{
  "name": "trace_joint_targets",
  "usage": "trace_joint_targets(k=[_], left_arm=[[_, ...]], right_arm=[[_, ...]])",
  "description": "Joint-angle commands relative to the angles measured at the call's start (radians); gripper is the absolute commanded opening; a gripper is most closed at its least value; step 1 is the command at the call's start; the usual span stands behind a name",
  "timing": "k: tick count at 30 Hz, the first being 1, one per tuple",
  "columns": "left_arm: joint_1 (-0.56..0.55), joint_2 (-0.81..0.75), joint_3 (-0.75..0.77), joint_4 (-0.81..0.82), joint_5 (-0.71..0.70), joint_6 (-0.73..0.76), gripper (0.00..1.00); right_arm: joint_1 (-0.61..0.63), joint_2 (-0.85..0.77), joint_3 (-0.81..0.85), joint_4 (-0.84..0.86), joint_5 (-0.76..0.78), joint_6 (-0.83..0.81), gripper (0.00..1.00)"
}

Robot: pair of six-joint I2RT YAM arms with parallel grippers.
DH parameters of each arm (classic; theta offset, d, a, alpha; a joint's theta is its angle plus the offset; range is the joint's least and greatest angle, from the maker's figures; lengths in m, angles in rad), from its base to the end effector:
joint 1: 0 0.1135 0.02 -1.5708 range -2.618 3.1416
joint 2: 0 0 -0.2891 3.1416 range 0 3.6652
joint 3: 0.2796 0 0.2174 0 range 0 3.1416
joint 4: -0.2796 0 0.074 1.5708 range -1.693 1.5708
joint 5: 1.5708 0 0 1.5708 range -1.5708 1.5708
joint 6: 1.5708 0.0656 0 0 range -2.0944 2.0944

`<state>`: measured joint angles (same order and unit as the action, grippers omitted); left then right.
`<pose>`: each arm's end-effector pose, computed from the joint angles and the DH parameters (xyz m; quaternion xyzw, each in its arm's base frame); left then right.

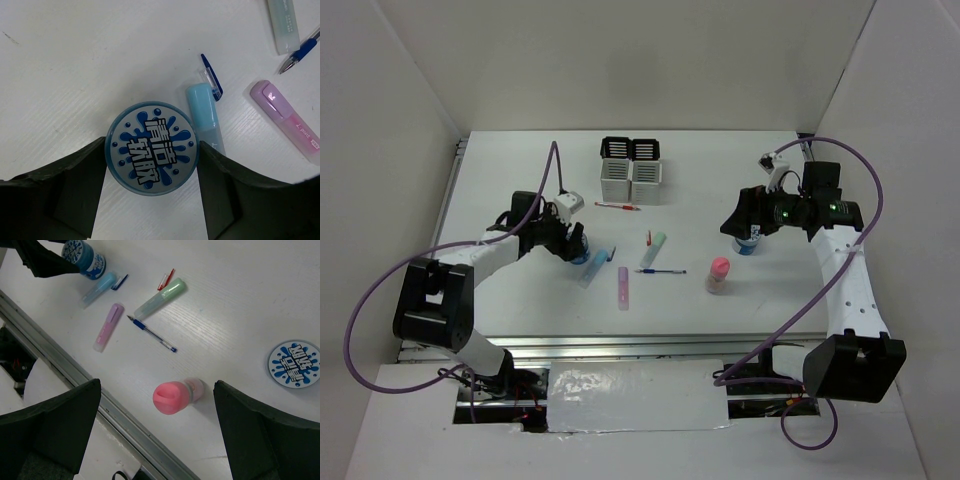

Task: Sort the stationery into containers
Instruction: Pick up the stationery from the center of the board, then place the stationery in the storage box.

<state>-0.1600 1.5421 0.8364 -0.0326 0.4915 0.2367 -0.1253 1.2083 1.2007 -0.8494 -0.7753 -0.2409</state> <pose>0.2983 -0.0795 0.2239 0.2713 0.8504 -0.2073 0.4004 0.2101 0.0198 0.3509 -0.1820 0.8584 0.2894 0.3825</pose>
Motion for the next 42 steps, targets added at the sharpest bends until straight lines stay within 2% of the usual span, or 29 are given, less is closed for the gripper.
trace_joint_targets(k=[1, 5, 9, 12, 16, 19, 22, 29, 35, 39, 42], left_arm=[[-0.007, -0.005, 0.050, -0.015, 0.012, 0.009, 0.59], [-0.006, -0.037, 0.105, -0.072, 0.013, -0.013, 0.48], [-0.004, -0.060, 0.191, -0.162, 0.022, -0.020, 0.28], [-0.004, -0.082, 0.262, -0.225, 0.022, -0.033, 0.23], [-0.003, -0.088, 0.384, -0.247, 0.019, -0.082, 0.22], [-0.004, -0.040, 0.510, -0.251, 0.025, -0.100, 0.25], [-0.004, 0.054, 0.627, -0.218, 0.029, -0.122, 0.27], [-0.004, 0.254, 0.883, -0.132, 0.004, -0.195, 0.23], [-0.004, 0.397, 1.021, -0.066, -0.021, -0.227, 0.19], [-0.004, 0.458, 1.023, 0.072, -0.011, -0.289, 0.17], [-0.009, 0.505, 1.055, 0.112, -0.022, -0.309, 0.15]], right_arm=[[-0.007, -0.018, -0.012, 0.032, -0.021, -0.009, 1.00], [-0.005, -0.023, -0.023, 0.039, -0.025, -0.008, 1.00], [-0.004, -0.024, -0.036, 0.052, -0.035, 0.000, 1.00], [-0.002, -0.027, -0.041, 0.059, -0.036, 0.003, 1.00], [0.003, -0.023, -0.044, 0.075, -0.041, 0.011, 0.99], [0.012, -0.015, -0.044, 0.087, -0.038, 0.017, 0.99], [0.018, -0.007, -0.046, 0.102, -0.035, 0.025, 0.99], [0.029, -0.003, -0.067, 0.131, -0.016, 0.034, 0.99], [0.042, 0.016, -0.095, 0.174, -0.016, 0.048, 0.99], [0.052, 0.042, -0.101, 0.210, -0.015, 0.060, 0.99], [0.059, 0.063, -0.104, 0.226, -0.016, 0.064, 0.99]])
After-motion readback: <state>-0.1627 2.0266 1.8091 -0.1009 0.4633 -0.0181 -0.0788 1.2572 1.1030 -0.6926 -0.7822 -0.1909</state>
